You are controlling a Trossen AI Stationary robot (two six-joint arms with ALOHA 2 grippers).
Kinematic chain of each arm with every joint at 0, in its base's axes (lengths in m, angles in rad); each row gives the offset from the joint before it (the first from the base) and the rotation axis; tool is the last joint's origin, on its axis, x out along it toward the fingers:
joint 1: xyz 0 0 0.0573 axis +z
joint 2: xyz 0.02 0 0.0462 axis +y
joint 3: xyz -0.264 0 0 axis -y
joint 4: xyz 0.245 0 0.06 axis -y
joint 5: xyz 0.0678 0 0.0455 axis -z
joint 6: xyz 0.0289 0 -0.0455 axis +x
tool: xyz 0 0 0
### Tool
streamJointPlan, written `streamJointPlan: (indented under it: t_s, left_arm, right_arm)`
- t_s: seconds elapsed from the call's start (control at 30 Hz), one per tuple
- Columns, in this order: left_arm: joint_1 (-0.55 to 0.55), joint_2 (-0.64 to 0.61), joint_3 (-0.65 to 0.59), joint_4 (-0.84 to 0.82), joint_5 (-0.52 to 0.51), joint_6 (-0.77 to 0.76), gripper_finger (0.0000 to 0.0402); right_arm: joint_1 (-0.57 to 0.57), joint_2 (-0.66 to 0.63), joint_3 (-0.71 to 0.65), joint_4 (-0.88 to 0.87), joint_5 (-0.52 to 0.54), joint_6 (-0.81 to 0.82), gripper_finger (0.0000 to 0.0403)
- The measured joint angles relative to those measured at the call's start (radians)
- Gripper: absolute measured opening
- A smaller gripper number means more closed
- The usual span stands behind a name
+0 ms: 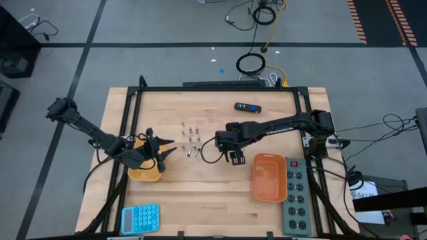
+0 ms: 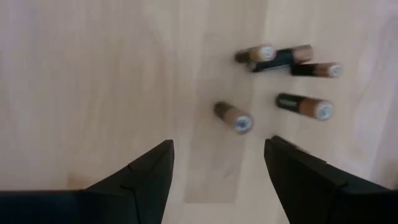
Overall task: Sort batteries
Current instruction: Put the black battery into the orange bin
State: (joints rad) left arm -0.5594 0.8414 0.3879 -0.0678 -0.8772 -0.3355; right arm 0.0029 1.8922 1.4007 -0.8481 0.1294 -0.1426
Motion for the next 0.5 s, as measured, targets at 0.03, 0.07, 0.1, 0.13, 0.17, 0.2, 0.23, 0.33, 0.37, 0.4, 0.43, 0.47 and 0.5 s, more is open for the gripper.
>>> streamJointPlan:
  t_s: [0.03,0.07,0.1,0.13,0.17,0.2,0.23,0.33,0.37,0.4,0.43,0.47,0.5]
  left_arm:
    - [0.000,0.002,-0.008,0.012,0.000,0.000,0.0153]
    - [-0.003,0.004,-0.017,0.023,0.000,0.000,0.0153]
    - [-0.006,0.006,-0.027,0.041,0.000,0.000,0.0153]
    - [-0.008,0.010,-0.036,0.062,0.000,0.000,0.0153]
    - [-0.010,0.011,-0.042,0.075,0.000,0.000,0.0153]
    - [-0.012,0.012,-0.048,0.088,0.000,0.000,0.0153]
    - [-0.015,0.012,-0.051,0.097,0.000,0.000,0.0153]
    - [-0.019,0.019,-0.051,0.112,-0.002,0.000,0.0153]
    - [-0.021,0.019,-0.051,0.114,-0.003,-0.001,0.0153]
    - [-0.022,0.019,-0.051,0.115,-0.003,-0.001,0.0153]
    - [-0.023,0.019,-0.051,0.115,-0.004,-0.002,0.0153]
    - [-0.025,0.019,-0.051,0.114,-0.004,-0.002,0.0153]
    - [-0.026,0.019,-0.051,0.115,-0.004,-0.001,0.0153]
  right_arm:
    - [-0.005,0.000,0.000,0.016,0.002,-0.004,0.0242]
    - [-0.010,0.000,0.000,0.032,0.001,-0.009,0.0242]
    - [-0.013,0.000,0.000,0.036,0.000,-0.014,0.0242]
    - [-0.017,0.000,0.000,0.033,-0.001,-0.018,0.0242]
    - [-0.019,0.001,0.000,0.034,-0.006,-0.021,0.0242]
    - [-0.022,0.004,0.000,0.039,-0.007,-0.025,0.0242]
    - [-0.026,0.006,0.000,0.042,-0.016,-0.026,0.0242]
    - [-0.039,0.011,-0.004,0.071,-0.053,-0.027,0.0242]
    - [-0.042,0.013,-0.005,0.079,-0.056,-0.028,0.0242]
    - [-0.044,0.014,-0.005,0.075,-0.055,-0.030,0.0242]
    - [-0.043,0.016,-0.006,0.068,-0.052,-0.031,0.0242]
    - [-0.043,0.017,-0.007,0.069,-0.053,-0.034,0.0242]
    - [-0.042,0.018,-0.007,0.076,-0.054,-0.034,0.0242]
